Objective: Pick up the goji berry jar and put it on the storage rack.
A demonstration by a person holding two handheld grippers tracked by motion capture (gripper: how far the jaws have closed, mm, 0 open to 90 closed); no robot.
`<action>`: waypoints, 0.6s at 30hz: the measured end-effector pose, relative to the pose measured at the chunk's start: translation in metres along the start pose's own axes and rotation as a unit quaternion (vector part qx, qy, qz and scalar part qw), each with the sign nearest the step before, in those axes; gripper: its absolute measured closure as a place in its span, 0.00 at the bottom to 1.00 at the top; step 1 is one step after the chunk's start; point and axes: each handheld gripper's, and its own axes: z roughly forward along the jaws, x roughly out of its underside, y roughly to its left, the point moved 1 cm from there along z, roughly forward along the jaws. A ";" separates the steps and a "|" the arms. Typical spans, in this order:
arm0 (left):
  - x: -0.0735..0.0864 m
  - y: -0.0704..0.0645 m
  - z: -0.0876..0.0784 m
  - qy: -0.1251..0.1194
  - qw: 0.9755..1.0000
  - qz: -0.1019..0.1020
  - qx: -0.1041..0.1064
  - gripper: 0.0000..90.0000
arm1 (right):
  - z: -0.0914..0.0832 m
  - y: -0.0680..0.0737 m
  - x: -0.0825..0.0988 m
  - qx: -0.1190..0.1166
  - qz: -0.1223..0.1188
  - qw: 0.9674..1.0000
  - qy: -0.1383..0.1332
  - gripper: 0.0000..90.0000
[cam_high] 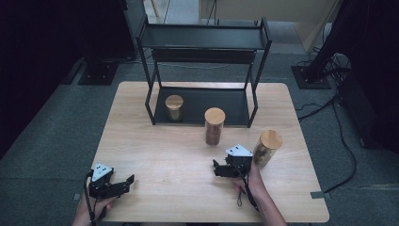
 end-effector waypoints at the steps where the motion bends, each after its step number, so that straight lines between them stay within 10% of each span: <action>1: 0.000 0.000 0.000 -0.001 1.000 -0.002 0.001 0.10 | 0.001 0.000 -0.001 0.000 -0.002 1.000 0.000 0.04; 18: 0.000 0.000 0.000 -0.001 1.000 -0.003 0.002 0.10 | 0.014 0.001 -0.018 -0.007 0.004 1.000 -0.005 0.04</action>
